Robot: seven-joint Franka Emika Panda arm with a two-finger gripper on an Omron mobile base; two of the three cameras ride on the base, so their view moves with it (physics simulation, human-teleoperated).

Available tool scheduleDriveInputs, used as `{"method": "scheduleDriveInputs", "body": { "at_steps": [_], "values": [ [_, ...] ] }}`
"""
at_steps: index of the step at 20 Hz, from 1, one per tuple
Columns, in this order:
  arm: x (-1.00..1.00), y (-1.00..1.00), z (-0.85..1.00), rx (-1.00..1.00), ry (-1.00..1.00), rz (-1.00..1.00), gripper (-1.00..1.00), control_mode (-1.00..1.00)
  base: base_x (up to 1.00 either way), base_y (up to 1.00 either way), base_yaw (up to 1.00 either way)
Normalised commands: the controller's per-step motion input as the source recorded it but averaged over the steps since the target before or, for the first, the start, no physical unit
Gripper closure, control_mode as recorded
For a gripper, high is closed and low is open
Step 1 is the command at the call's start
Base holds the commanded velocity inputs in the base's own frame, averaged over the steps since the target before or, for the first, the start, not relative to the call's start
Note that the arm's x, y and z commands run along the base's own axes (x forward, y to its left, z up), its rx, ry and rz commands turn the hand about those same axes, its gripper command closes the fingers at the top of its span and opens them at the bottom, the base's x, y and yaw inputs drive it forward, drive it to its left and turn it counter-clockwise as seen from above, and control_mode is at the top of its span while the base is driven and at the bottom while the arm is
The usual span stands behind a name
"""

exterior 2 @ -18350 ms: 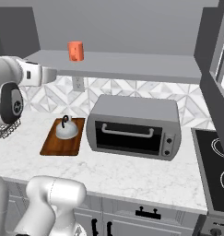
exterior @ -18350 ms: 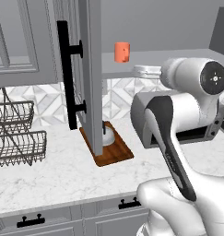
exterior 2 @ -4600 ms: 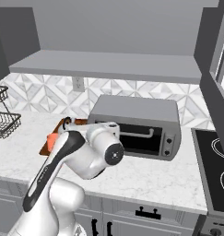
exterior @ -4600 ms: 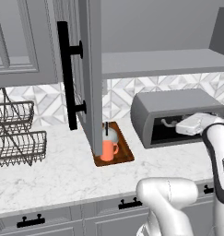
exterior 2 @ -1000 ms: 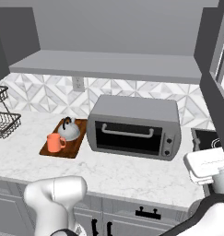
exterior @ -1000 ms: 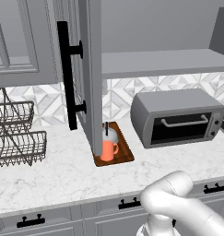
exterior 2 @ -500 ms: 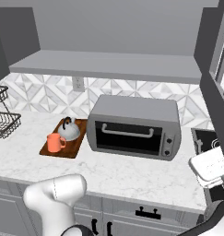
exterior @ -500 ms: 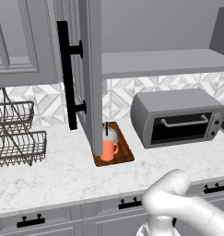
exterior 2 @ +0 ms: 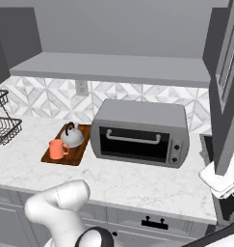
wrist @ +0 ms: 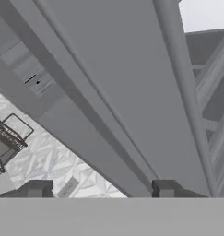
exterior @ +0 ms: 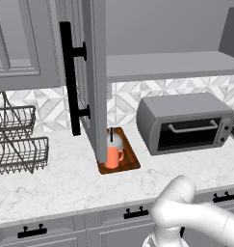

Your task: Pick the kettle from the counter and place it on the tray. Then pick the mug from the cabinet and place it on the tray. Then close the cabinet doors.

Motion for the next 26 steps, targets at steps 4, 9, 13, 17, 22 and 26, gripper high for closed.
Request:
{"method": "scheduleDriveInputs", "body": {
  "at_steps": [4, 9, 13, 17, 22, 26],
  "values": [
    [-0.20, 0.51, 0.61, -0.34, -0.04, 0.01, -1.00, -1.00, 0.00, 0.00, 0.00],
    [-0.07, 0.51, 0.62, -0.33, 0.00, 0.01, -1.00, -1.00, 0.00, 0.00, 0.00],
    [-0.01, 0.49, 0.64, -0.32, 0.00, 0.00, -1.00, -1.00, 0.00, 0.00, 0.00],
    [0.00, 0.56, 0.51, -0.32, 0.00, 0.00, -1.00, -1.00, 0.00, 0.00, 0.00],
    [0.01, 0.68, 0.32, -0.30, 0.06, 0.00, -1.00, -1.00, 0.00, 0.00, 0.00],
    [0.14, 0.78, 0.06, -0.24, 0.09, 0.00, -1.00, -1.00, 0.00, 0.00, 0.00]
  ]
}}
